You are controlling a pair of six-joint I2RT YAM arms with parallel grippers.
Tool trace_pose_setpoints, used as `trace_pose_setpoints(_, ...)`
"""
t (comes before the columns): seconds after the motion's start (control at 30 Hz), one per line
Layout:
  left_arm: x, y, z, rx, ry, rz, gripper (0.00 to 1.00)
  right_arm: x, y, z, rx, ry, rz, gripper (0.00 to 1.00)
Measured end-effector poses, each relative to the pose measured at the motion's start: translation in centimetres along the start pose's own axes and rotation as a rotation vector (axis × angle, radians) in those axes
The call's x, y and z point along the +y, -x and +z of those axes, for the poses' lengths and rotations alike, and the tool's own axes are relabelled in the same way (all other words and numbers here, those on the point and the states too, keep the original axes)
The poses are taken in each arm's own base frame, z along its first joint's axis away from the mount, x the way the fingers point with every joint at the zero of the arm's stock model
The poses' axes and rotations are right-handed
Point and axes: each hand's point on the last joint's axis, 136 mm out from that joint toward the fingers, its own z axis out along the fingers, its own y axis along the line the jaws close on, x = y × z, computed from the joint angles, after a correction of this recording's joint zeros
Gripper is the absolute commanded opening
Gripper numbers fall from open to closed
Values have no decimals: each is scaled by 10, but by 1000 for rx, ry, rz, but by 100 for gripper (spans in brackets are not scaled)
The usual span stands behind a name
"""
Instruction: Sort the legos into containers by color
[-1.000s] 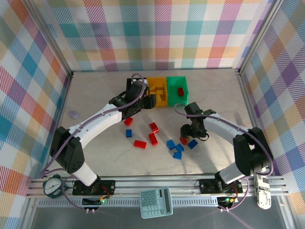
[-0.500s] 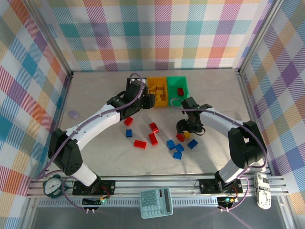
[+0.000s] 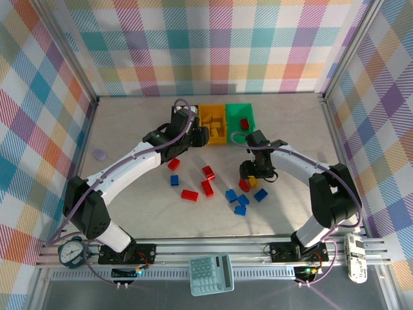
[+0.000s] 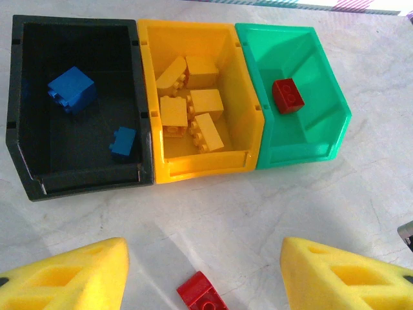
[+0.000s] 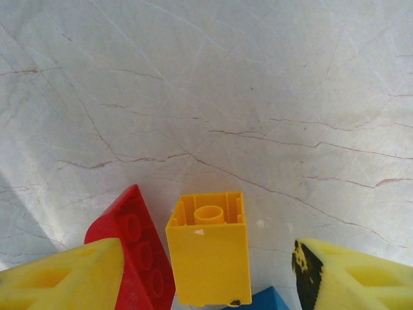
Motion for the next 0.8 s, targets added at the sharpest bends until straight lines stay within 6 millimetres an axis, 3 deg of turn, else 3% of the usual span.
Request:
trace_pose_setpoints(0.43, 0, 0, 0, 0, 0, 0, 63, -3, -6, 13, 46, -19, 1, 58)
trace_pose_setpoints(0.8, 0, 0, 0, 1, 2, 1, 63, -5, -12, 18, 74, -29, 1, 41)
